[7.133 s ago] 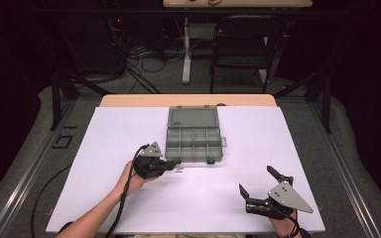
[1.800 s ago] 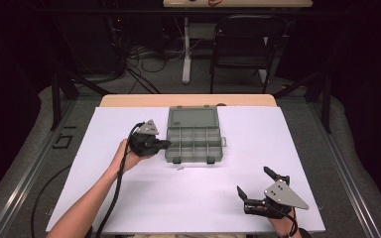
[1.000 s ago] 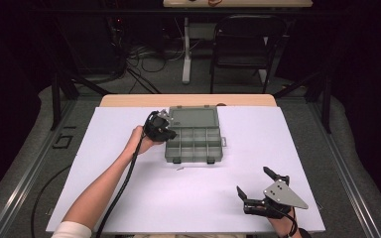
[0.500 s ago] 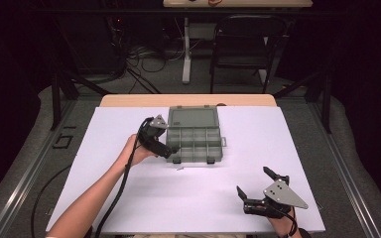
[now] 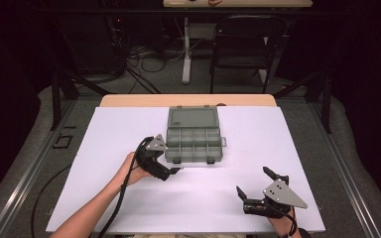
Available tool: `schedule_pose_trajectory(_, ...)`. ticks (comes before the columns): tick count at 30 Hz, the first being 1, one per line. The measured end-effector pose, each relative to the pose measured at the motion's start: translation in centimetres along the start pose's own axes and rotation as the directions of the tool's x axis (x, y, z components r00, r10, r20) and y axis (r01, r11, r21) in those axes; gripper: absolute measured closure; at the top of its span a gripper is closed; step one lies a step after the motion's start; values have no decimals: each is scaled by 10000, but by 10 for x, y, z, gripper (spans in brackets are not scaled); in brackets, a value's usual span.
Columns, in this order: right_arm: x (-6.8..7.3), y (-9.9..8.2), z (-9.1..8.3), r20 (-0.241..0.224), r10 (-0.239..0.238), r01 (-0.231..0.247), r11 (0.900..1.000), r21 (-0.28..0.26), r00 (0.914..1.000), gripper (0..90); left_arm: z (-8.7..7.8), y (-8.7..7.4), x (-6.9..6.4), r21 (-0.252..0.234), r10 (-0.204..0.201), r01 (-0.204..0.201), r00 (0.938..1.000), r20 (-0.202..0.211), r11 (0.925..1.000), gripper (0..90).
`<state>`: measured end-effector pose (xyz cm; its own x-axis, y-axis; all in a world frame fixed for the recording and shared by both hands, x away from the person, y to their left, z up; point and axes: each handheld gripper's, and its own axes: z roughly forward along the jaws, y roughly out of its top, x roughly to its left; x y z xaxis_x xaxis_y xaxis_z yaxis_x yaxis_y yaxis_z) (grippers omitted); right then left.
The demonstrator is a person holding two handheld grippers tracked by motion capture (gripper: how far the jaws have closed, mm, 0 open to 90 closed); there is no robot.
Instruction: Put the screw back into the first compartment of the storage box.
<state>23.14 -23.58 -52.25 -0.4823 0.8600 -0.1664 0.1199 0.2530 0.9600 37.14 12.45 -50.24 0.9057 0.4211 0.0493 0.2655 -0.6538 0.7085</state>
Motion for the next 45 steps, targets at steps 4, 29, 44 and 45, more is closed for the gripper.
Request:
schedule_pose_trajectory(4, 0, 1, -2, -86, -65, 67, 9997, 241, 9999, 0, 4, -2, -4, 292, 175, -183, 9995, 250, 9994, 186)
schedule_pose_trajectory(29, 1, 0, -2, -258, -149, 156, 9996, 256, 9996, 0, 49, -13, -7, 1237, 261, -285, 9994, 212, 9919, 745)
schedule_pose_trajectory(44, 2, 0, -1, -336, -289, 302, 9989, 362, 9990, 0, 54, -20, 3, 860, -783, 708, 9932, 868, 9938, 867)
schedule_pose_trajectory(45, 2, 0, -1, -335, -280, 292, 9989, 356, 9990, 0, 54, -20, 3, 819, -782, 711, 9931, 877, 9941, 870)
